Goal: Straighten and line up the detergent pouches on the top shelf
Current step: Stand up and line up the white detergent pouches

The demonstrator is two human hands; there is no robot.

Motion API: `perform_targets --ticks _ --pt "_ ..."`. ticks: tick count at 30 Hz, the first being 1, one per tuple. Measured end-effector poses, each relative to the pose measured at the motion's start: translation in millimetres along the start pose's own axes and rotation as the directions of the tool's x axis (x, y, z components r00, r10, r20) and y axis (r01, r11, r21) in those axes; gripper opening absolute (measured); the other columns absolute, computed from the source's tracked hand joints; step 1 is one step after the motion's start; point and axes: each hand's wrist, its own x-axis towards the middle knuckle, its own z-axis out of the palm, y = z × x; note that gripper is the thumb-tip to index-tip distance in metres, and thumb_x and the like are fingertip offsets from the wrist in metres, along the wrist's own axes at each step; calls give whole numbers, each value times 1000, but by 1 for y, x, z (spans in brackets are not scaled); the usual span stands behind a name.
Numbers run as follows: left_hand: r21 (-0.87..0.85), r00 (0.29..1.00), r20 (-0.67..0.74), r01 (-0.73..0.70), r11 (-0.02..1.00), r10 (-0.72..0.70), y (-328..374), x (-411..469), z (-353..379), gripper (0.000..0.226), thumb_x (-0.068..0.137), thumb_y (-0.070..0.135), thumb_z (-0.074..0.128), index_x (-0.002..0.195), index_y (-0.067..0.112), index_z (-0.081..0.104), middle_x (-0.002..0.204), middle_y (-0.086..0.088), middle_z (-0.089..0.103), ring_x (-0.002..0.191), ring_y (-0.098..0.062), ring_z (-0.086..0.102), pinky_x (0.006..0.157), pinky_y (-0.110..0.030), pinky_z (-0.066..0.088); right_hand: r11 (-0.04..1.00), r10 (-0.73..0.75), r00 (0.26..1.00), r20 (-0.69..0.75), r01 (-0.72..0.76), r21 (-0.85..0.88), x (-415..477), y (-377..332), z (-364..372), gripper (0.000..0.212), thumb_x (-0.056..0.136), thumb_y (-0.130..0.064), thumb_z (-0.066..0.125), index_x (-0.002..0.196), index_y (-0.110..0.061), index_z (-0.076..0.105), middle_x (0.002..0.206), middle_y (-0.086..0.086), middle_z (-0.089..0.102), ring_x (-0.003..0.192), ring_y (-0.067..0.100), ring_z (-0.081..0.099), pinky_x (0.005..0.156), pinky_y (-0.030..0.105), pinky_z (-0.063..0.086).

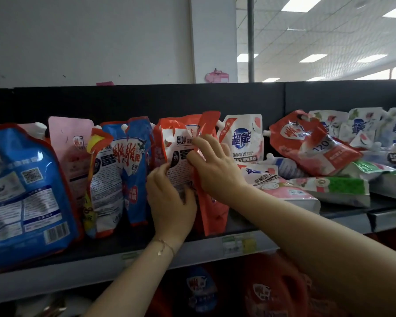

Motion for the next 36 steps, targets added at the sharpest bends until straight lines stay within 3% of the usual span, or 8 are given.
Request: perform_targets --ticks 7,11,13,17,23,27,32,36 --pt "-21 919 104 -380 925 381 23 22 -1 14 82 6 55 95 8 58 98 -5 53 94 -18 48 83 -31 45 997 -29 1000 -9 28 -67 -14 13 -35 25 76 -11 49 101 -15 45 116 6 40 104 26 42 81 39 42" --pt "32 872 140 -478 878 469 37 29 8 8 80 4 59 84 10 61 87 -3 56 86 -20 48 77 -30 41 994 87 985 146 -77 -71 -29 33 -52 24 64 -5 70 86 -8 58 91 10 58 80 28 55 67 39 48" --pt "22 828 172 -544 839 533 49 31 11 9 81 10 52 83 11 61 84 -2 57 83 -18 47 74 -29 42 990 131 962 240 -114 -84 -37 46 -57 14 72 -12 60 85 -8 59 87 9 58 75 28 58 65 37 47" --pt "-88 739 331 -595 799 587 76 31 22 19 84 18 43 89 13 61 83 -1 59 78 -19 53 68 -32 48 951 309 823 476 -261 -166 -50 73 -67 21 89 -23 49 105 -14 56 106 3 57 97 24 56 81 36 45" --pt "36 716 661 -330 943 225 93 31 64 12 90 17 47 99 14 54 85 -4 57 76 -26 57 62 -33 44 870 486 569 664 -388 -304 -78 114 -78 21 90 -32 48 102 -20 61 109 2 60 99 26 56 76 33 38" --pt "172 591 802 -87 981 -88 89 25 104 30 91 17 49 121 11 47 115 -15 58 98 -30 58 77 -30 44 813 548 395 737 -460 -358 -97 139 -73 37 93 -47 41 118 -24 53 121 7 60 102 30 59 79 38 49" --pt "309 636 644 292 905 -425 87 29 149 64 89 21 57 139 2 23 128 -16 49 114 -32 52 87 -31 42 880 436 365 822 -364 -305 -114 149 -81 60 93 -66 23 138 -27 33 137 11 51 111 35 57 88 45 47" --pt "163 536 496 715 680 -683 90 36 182 58 94 21 57 138 -3 29 133 -15 48 121 -28 50 80 -26 45 906 336 424 841 -388 -167 -131 142 -89 72 87 -74 21 135 -21 31 130 12 51 110 34 56 76 41 41"
